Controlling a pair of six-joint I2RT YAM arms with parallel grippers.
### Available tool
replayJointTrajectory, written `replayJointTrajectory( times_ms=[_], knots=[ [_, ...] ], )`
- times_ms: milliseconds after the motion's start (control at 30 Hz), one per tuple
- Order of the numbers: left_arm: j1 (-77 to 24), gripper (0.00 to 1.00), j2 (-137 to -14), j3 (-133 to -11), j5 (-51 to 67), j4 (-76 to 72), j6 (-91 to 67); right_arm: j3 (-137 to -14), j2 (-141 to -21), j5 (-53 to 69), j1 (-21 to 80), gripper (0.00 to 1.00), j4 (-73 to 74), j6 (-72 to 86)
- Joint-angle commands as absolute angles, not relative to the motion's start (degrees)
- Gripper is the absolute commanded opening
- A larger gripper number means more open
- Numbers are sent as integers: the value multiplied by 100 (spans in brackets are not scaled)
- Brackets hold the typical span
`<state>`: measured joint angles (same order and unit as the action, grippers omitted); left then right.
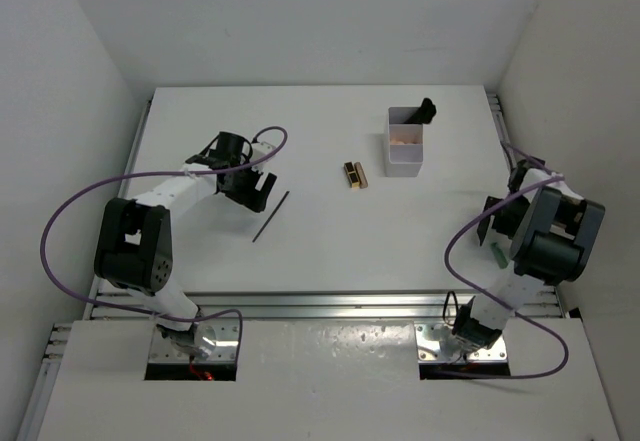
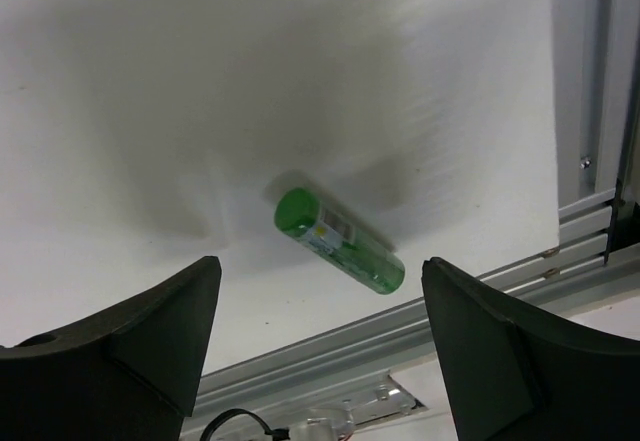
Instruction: Organize the makeup
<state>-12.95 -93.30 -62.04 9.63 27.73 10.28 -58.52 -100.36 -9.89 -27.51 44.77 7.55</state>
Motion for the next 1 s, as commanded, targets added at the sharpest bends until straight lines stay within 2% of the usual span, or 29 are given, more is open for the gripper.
replayJointTrajectory(
  times_ms=[0,100,133,300,433,467,533,567,767,967],
  knots=[
    [-1345,89,-9123,-6240,976,2698,1090,-5792,-10125,-1178,-2602,82,4333,580],
    [-1345,89,-9123,-6240,976,2698,1090,-6011,-10362,-1160,-2602,74,4438,554],
    [-1345,89,-9123,-6240,923,2698,1090,-6073,-10510,-1169,-2602,68,4499,545],
    [-1345,89,-9123,-6240,870,2698,1090,-6196,-10547,-959,-2619,51,4640,518],
    [-1345,89,-9123,-6240,870,2698,1090,-6109,-10573,-765,-2619,26,4711,448],
    [-1345,89,-9123,-6240,870,2698,1090,-6056,-10565,-721,-2610,16,4702,431],
    [-1345,89,-9123,-6240,870,2698,1090,-5968,-10556,-607,-2611,8,4649,413],
    [-1345,89,-9123,-6240,870,2698,1090,-5959,-10530,-546,-2628,0,4632,404],
    [-1345,89,-9070,-6187,870,2698,1143,-5968,-10152,-36,-2619,0,4509,343],
    [-1345,89,-9123,-6187,870,2646,1143,-5863,-8992,360,-2217,0,3833,571]
  ],
)
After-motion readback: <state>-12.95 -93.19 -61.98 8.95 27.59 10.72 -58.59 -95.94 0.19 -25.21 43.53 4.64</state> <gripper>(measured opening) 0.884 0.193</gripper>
